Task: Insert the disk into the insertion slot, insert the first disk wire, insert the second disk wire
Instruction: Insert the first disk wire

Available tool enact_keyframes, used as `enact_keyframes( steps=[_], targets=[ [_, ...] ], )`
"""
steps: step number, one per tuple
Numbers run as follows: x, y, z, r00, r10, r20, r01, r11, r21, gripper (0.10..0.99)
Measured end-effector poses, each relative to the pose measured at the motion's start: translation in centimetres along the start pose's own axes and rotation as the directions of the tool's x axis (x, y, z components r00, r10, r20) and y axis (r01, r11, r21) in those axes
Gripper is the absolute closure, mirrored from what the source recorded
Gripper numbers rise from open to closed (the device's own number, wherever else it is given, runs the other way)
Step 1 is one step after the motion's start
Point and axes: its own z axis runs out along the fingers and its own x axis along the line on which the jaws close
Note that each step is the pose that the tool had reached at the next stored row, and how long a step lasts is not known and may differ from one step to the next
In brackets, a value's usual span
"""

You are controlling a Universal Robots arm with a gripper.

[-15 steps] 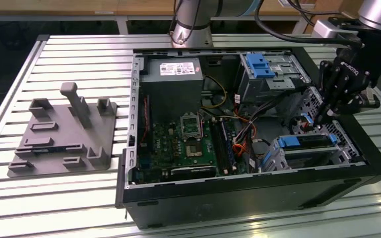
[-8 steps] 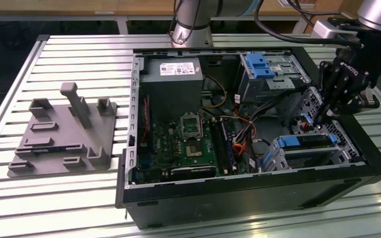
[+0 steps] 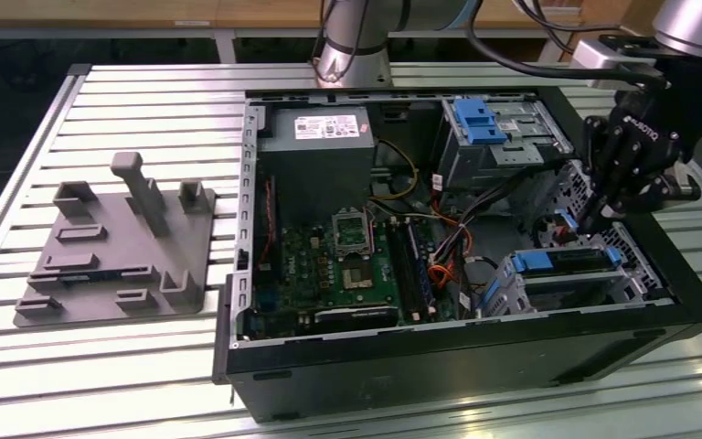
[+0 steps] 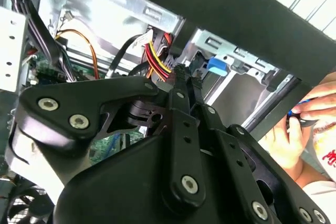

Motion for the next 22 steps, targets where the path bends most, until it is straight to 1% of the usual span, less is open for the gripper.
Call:
enact_keyframes(
  steps=[3,5,6,8,12,14,18,20,22],
  targets=[
    [0.04,0.54,0.03,0.9999,-0.017,-0.0003,0.017,0.9998,0.003,0.918],
    [0.07,0.59,0.03,0.9997,-0.024,0.0032,0.024,0.9997,0.006,0.918],
    [0.09,0.59,0.03,0.9996,-0.027,0.0075,0.027,0.9996,0.009,0.918],
    [0.18,0.59,0.04,0.9994,-0.029,0.0197,0.029,0.9995,0.013,0.918],
    [0.76,0.6,0.13,0.9989,-0.03,0.0364,0.029,0.9995,0.015,0.918],
    [1.07,0.59,0.19,0.9984,-0.03,0.0479,0.029,0.9994,0.016,0.918],
    [1.71,0.58,0.3,0.9956,-0.031,0.0879,0.03,0.9994,0.017,0.918],
    [2.02,0.6,0.36,0.9944,-0.032,0.1005,0.03,0.9994,0.017,0.918],
    [2.37,0.63,0.42,0.9934,-0.032,0.1101,0.03,0.9994,0.017,0.918]
  ],
)
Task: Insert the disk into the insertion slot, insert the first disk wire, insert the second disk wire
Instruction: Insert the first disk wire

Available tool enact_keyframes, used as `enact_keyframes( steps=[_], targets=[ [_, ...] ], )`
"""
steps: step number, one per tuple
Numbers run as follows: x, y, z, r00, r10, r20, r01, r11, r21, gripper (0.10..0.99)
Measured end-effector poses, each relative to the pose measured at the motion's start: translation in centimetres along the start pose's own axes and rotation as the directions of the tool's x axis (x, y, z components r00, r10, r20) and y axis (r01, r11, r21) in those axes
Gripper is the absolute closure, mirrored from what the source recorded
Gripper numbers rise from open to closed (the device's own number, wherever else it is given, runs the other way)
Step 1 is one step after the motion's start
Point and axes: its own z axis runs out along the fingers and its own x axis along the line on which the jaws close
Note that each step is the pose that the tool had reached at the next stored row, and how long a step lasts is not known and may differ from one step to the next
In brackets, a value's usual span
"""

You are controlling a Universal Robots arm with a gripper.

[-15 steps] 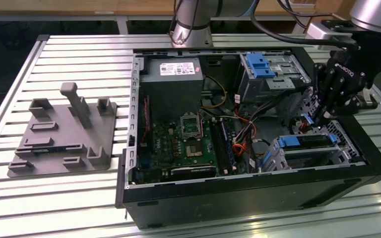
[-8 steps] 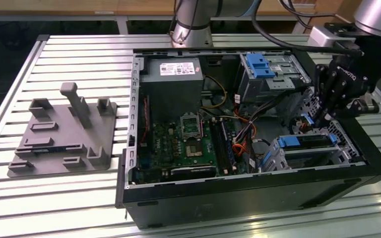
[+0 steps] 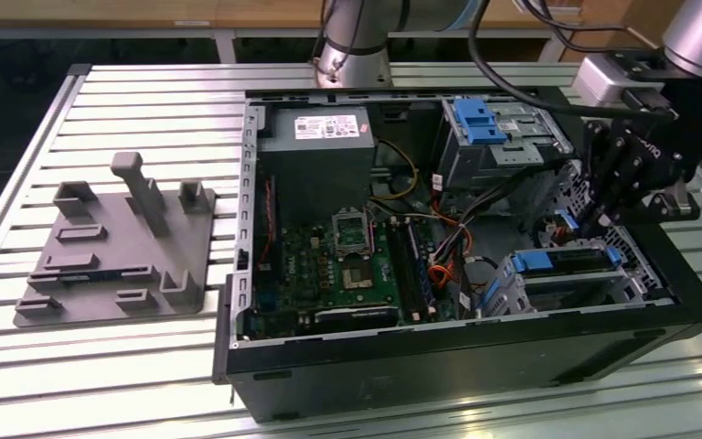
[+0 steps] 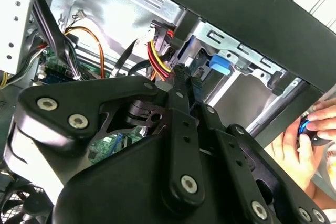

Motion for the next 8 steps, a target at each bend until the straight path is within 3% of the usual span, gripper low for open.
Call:
enact_keyframes(
  steps=[8],
  targets=[
    [1.45,0.1,0.11,0.9997,-0.001,0.0252,0.001,1.0,0.001,0.918]
  ],
)
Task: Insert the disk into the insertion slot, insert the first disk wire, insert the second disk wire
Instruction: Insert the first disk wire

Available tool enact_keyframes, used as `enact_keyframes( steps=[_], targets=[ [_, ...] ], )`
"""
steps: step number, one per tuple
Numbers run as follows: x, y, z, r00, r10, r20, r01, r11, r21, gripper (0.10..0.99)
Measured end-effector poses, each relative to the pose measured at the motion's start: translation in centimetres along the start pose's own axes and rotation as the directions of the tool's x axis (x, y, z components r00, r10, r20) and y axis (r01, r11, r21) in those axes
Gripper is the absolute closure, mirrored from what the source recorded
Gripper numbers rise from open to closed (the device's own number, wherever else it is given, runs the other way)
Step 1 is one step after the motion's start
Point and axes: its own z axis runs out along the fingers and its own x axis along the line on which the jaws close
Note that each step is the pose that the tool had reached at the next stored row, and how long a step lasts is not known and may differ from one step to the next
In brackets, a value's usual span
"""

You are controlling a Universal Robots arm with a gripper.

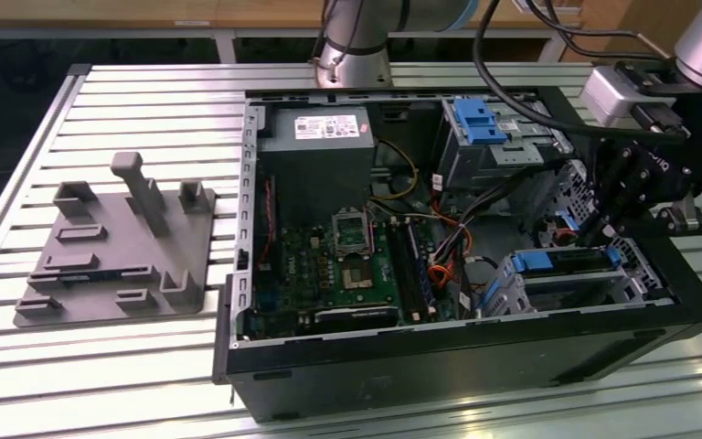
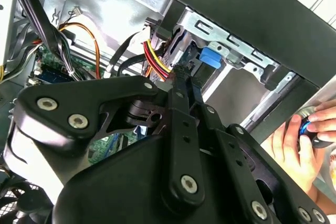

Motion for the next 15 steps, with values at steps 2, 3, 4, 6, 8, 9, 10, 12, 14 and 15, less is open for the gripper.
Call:
enact_keyframes(
  steps=[2,3,4,6,8,9,10,12,14,15],
  targets=[
    [0.0,0.01,0.0,1.0,0.0,0.0002,0.0,1.0,0.0,0.918],
    [0.01,0.01,-0.01,1.0,0.0,0.0001,0.0,1.0,0.0,0.918],
    [0.01,0.02,-0.01,1.0,0.0,0.0001,0.0,1.0,0.0,0.918],
    [0.02,0.02,0.0,1.0,0.0,0.0002,0.0,1.0,0.0,0.918],
    [0.08,0.01,0.0,1.0,0.0,0.0002,0.0,1.0,0.0,0.918],
    [0.15,0.01,0.01,1.0,0.0,0.0002,0.0,1.0,0.0,0.918],
    [0.25,0.0,0.01,1.0,0.0,0.0001,0.0,1.0,0.0,0.918],
    [0.39,0.0,0.01,1.0,0.0,0.0001,0.0,1.0,0.0,0.918],
    [0.44,0.0,0.02,1.0,0.0,0.0001,0.0,1.0,0.0,0.918],
    [0.44,0.0,0.02,1.0,0.0,0.0002,0.0,1.0,0.0,0.918]
  ],
)
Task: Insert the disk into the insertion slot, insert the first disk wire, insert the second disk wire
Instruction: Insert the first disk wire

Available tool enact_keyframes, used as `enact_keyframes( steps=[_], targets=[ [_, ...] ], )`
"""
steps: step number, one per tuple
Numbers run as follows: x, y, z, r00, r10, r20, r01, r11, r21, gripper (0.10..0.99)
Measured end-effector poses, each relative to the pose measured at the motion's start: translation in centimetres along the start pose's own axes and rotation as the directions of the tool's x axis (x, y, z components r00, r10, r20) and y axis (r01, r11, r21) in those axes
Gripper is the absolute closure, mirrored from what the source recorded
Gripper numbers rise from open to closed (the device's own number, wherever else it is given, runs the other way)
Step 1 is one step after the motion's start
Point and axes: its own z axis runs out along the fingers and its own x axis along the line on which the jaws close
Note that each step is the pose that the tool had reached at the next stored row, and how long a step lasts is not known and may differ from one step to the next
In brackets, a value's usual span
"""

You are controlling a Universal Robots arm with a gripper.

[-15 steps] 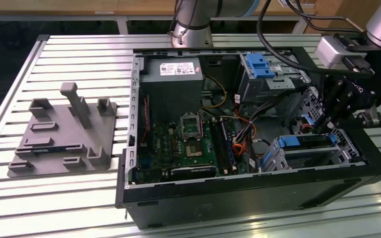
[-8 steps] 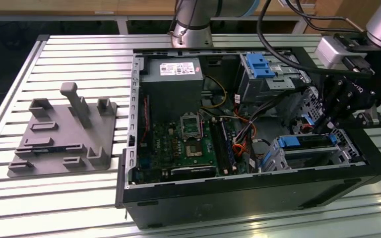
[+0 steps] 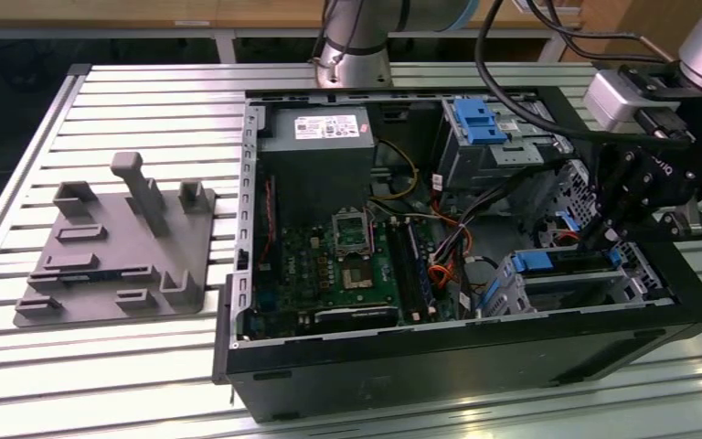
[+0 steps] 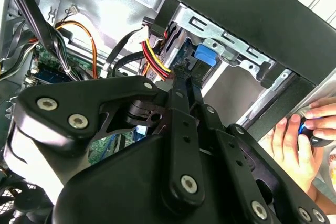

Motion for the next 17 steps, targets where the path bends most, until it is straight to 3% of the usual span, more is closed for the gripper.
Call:
enact_keyframes(
  steps=[17],
  targets=[
    [-0.02,-0.1,0.14,1.0,0.005,0.0001,-0.005,1.0,0.0,0.918]
  ],
)
